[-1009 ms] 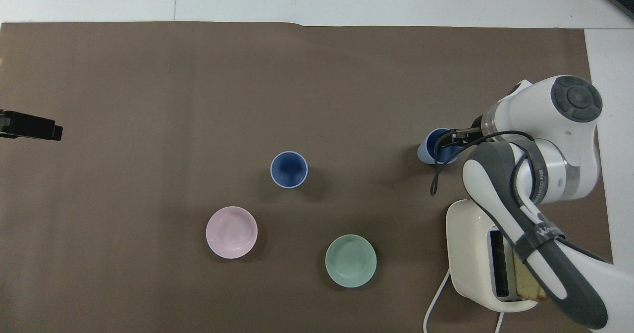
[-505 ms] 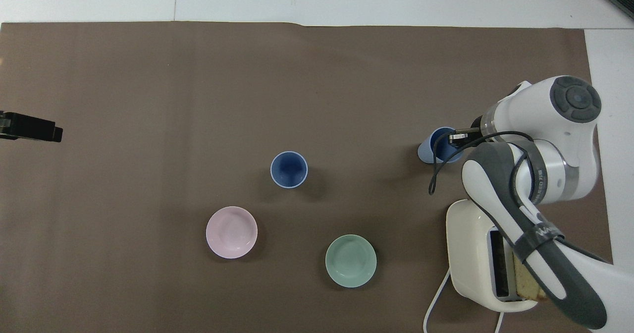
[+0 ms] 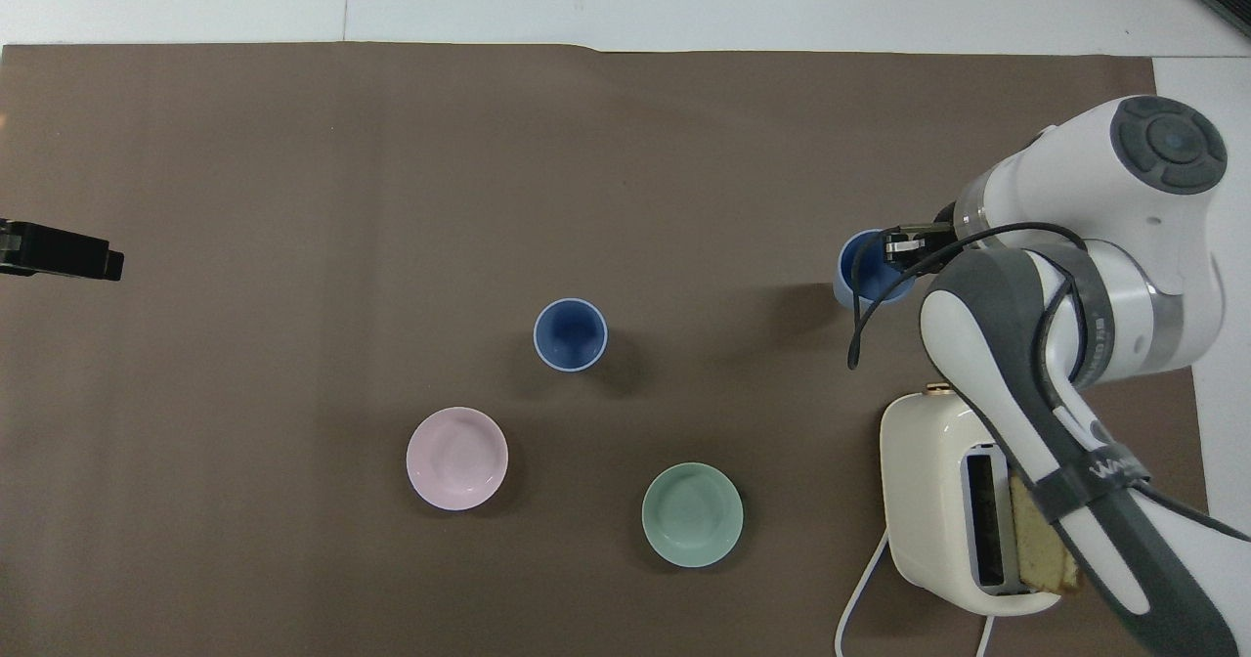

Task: Stack blue cups with both arms
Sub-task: 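Carry the held blue cup with the right gripper into the centered cup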

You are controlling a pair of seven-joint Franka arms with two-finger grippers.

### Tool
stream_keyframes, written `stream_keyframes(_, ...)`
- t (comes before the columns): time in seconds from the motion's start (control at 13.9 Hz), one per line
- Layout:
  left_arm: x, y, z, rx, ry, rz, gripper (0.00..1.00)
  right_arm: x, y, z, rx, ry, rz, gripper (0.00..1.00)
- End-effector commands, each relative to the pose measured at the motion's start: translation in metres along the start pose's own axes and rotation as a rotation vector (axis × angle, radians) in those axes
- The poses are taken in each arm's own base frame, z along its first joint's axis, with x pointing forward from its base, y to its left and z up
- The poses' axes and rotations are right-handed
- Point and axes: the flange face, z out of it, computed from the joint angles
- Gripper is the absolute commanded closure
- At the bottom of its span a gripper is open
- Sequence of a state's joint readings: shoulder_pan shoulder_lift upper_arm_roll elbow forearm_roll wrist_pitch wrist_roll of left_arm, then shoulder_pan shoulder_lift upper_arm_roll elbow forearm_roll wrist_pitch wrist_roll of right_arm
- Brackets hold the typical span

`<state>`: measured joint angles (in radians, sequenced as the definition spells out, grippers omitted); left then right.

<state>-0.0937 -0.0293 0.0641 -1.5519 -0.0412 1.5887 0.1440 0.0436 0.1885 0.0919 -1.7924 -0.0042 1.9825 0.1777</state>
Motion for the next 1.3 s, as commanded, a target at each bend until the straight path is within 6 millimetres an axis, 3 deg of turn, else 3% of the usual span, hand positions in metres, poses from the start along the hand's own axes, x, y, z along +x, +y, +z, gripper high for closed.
stream_keyframes(0.0, 0.000, -0.002, -0.005, 0.019, -0.009, 0.003, 0.00, -0.005, -0.045, -0.045, 0.020, 0.016, 0.046, 1.00)
stream_keyframes(0.22, 0.000, -0.002, -0.006, 0.021, -0.005, 0.005, 0.00, -0.010, -0.096, -0.078, 0.060, 0.056, 0.115, 1.00)
stream_keyframes(0.36, -0.001, -0.003, -0.005, 0.020, -0.012, 0.002, 0.00, -0.024, -0.140, -0.085, 0.083, 0.072, 0.135, 1.00)
stream_keyframes(0.58, -0.003, -0.003, -0.004, 0.020, -0.029, 0.000, 0.00, -0.042, -0.191, -0.099, 0.115, 0.089, 0.106, 1.00)
stream_keyframes(0.65, -0.003, -0.003, -0.004, 0.019, -0.029, 0.002, 0.00, -0.048, -0.203, -0.099, 0.133, 0.079, 0.104, 1.00)
stream_keyframes(0.79, -0.003, -0.003, -0.004, 0.018, -0.029, 0.003, 0.00, -0.067, -0.246, -0.087, 0.138, 0.064, 0.079, 1.00)
stream_keyframes(1.08, -0.002, -0.001, -0.004, 0.018, -0.026, 0.005, 0.00, -0.074, -0.267, -0.083, 0.173, 0.085, 0.074, 1.00)
stream_keyframes(1.15, -0.003, -0.002, -0.005, 0.019, -0.024, 0.003, 0.00, -0.080, -0.288, -0.064, 0.173, 0.068, 0.052, 1.00)
stream_keyframes(1.23, -0.003, -0.002, -0.004, 0.018, -0.026, 0.003, 0.00, -0.076, -0.294, -0.049, 0.170, 0.070, 0.058, 1.00)
